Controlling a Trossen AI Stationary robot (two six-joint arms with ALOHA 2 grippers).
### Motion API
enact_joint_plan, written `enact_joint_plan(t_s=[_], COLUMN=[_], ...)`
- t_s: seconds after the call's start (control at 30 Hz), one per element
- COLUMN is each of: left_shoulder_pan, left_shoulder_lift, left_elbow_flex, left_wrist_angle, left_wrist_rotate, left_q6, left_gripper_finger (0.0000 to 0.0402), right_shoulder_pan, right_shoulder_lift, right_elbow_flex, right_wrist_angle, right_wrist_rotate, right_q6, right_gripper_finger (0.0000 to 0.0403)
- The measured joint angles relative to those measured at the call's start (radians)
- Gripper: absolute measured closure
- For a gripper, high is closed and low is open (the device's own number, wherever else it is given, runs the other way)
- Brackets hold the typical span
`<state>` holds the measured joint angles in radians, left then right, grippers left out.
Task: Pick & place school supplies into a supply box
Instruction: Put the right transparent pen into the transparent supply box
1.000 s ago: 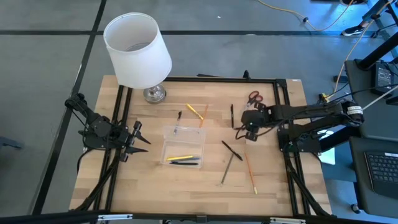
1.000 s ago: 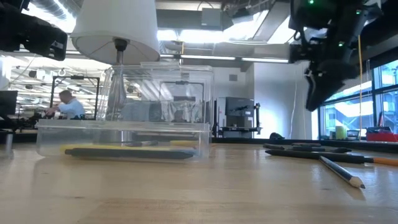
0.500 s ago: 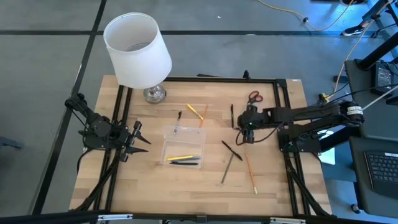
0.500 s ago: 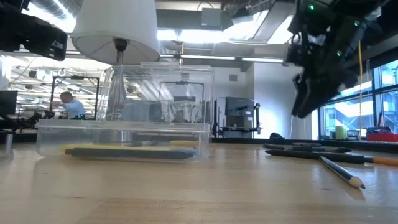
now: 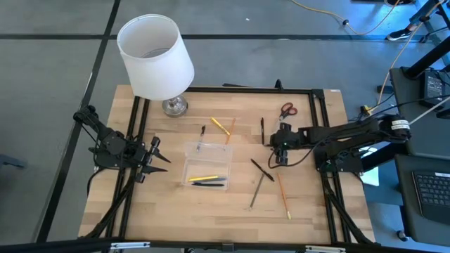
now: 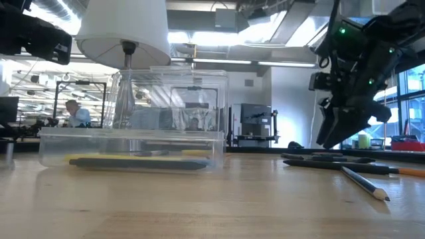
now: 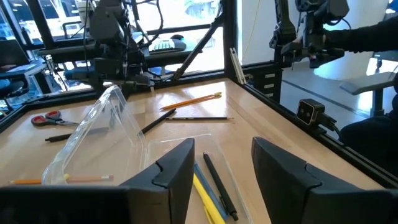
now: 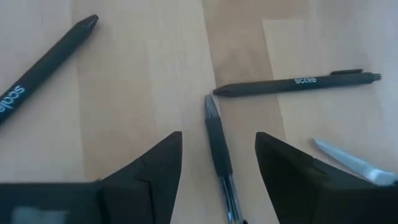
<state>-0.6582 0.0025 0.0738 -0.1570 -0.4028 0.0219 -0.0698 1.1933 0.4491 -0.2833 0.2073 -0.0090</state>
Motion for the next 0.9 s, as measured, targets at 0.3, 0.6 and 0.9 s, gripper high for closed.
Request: enact_joint_plan(t_s=[0.3, 0.6, 0.9], left_shoulder_pan=[0.0, 0.0, 0.0], left_shoulder_lift=[0.0, 0.0, 0.0], left_elbow_flex=[0.0, 0.0, 0.0], left_wrist_angle=[0.0, 0.0, 0.0], left_wrist_rotate=[0.0, 0.0, 0.0], left_q6=[0.0, 0.0, 0.0], left_gripper_finger=[0.0249, 0.025, 0.0247], right_shoulder_pan=[-0.094, -0.138, -0.137], right_shoulder_lift=[0.123, 0.186, 0.183], right_elbow_flex=[-0.012, -0.005, -0.008], right_wrist_angle=[0.072, 0.085, 0.082], right_wrist_rotate=[-0.06, -0.15, -0.158], right_q6=[0.0, 0.003, -0.035], right_gripper_finger=[0.0197, 0.0217, 0.0308])
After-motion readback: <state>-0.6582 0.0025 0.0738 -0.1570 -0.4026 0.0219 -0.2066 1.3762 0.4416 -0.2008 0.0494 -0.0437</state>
